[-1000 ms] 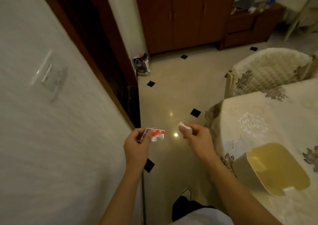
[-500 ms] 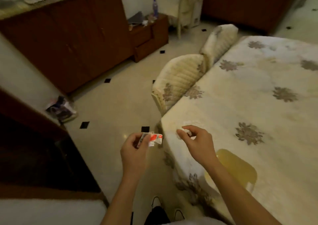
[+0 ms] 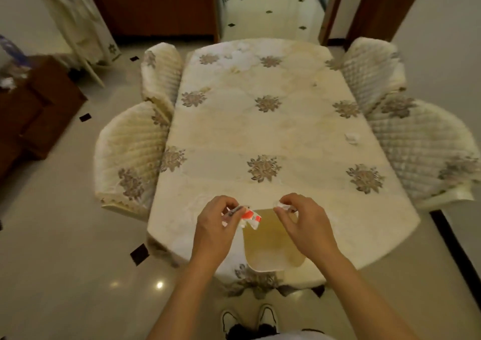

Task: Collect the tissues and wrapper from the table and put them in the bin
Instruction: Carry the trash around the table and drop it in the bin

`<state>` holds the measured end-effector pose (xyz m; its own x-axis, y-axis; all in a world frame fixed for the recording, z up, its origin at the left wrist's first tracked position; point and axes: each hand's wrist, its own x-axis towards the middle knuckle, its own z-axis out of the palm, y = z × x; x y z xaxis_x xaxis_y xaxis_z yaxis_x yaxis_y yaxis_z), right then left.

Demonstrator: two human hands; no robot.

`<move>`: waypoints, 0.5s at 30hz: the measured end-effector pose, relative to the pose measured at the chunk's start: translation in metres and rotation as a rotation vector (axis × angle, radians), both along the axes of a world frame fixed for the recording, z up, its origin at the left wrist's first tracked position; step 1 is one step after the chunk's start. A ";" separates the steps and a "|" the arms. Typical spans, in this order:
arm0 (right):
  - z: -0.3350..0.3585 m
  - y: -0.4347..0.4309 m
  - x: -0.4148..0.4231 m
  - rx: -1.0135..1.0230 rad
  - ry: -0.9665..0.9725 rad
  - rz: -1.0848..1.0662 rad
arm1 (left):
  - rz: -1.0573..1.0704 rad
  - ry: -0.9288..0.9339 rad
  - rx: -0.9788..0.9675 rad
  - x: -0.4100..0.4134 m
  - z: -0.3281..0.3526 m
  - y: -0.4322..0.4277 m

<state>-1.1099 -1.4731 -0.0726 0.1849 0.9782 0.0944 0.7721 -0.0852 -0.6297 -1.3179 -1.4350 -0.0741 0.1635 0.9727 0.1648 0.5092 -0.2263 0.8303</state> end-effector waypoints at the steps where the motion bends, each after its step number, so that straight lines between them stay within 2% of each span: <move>1: -0.001 -0.005 0.003 -0.001 -0.027 -0.014 | -0.055 0.058 0.028 0.005 -0.001 -0.001; 7: -0.008 -0.035 0.013 0.056 -0.137 -0.049 | -0.332 0.353 0.179 0.029 -0.013 -0.009; 11: -0.012 -0.045 0.012 0.040 -0.195 -0.021 | -0.378 0.461 0.196 0.034 -0.019 -0.014; 15: -0.012 -0.051 0.010 0.015 -0.202 -0.030 | -0.376 0.484 0.181 0.031 -0.020 -0.017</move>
<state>-1.0998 -1.5238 -0.0841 0.1898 0.9707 0.1471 0.8801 -0.1018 -0.4637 -1.2871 -1.4519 -0.0938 0.5856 0.7978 0.1432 0.6753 -0.5779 0.4583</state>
